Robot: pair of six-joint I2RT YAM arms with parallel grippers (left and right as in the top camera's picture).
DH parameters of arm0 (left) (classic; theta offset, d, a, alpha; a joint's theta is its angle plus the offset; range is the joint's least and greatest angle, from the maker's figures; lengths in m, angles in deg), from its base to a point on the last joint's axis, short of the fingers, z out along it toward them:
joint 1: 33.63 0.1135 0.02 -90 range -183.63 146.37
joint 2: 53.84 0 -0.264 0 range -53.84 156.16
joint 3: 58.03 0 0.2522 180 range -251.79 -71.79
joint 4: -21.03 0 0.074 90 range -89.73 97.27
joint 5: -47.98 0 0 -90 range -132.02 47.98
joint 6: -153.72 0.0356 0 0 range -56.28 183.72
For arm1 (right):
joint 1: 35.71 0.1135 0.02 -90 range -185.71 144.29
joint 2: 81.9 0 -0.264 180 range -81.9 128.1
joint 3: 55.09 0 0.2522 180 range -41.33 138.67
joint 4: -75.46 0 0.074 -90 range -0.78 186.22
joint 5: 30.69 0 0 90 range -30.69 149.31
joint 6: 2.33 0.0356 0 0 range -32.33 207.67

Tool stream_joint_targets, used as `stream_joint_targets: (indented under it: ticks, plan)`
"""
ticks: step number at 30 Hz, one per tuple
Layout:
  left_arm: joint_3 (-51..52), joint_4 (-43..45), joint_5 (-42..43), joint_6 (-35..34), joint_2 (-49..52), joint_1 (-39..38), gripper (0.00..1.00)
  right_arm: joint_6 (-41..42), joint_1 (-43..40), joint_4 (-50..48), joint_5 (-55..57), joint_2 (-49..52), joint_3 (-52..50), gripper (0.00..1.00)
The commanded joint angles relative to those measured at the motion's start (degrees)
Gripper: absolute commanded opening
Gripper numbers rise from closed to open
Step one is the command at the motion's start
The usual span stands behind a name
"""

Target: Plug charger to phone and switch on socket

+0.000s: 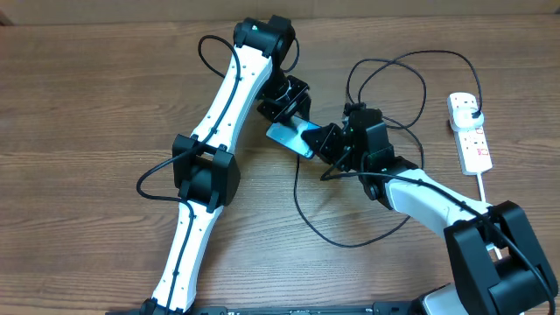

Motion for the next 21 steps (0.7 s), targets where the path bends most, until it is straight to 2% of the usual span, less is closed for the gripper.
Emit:
stream_joint_targets:
  ticks: [1,3,4,7,8,9,10,11,13,14,18,21]
  plan:
    - [-1.2,-0.63,0.28,-0.37,0.42,-0.39,0.41,-0.15,0.0,-1.31,0.04,-0.13,1.49,0.04]
    - [-1.2,-0.63,0.26,-0.37,0.42,-0.35,0.57,-0.15,-0.13,-1.38,-0.37,-0.15,1.49,0.04]
    - [-1.2,-0.63,0.26,-0.35,0.42,-0.33,0.6,-0.17,-0.24,-1.49,-0.46,-0.15,1.49,0.04]
    - [-1.2,-0.61,0.28,1.18,0.42,0.22,0.64,-0.2,-1.11,-1.51,-1.62,-0.15,1.49,0.04]
    - [-1.2,-0.46,0.26,3.41,0.42,0.55,0.64,-0.24,-1.46,-1.49,-2.14,-0.15,1.49,0.04]
    - [-1.2,0.26,0.31,8.68,0.42,1.25,0.62,-0.42,-2.21,-1.46,-3.21,-0.26,1.49,0.04]
    - [-1.22,1.4,0.33,13.86,0.42,2.01,0.56,-0.7,-2.69,-1.46,-3.85,-0.39,1.49,0.04]
    - [-1.2,2.4,0.33,19.32,0.42,2.73,0.46,-0.98,-3.34,-1.36,-4.22,-0.59,1.49,0.04]
    - [-1.2,4.52,0.52,28.17,0.42,4.35,0.19,-2.78,-4.68,-1.18,-5.11,-1.42,1.49,0.04]
    - [-1.22,5.05,1.57,32.41,0.42,5.81,0.13,-3.63,-5.53,-0.48,-5.11,-2.27,1.49,0.04]
    - [-1.22,4.94,11.04,42.25,0.42,12.02,0.21,-6.47,-8.13,2.73,-5.09,-6.12,1.49,0.04]
    - [-1.22,4.76,18.14,48.09,0.42,16.0,0.44,-8.55,-9.16,5.16,-5.01,-9.2,1.49,0.04]
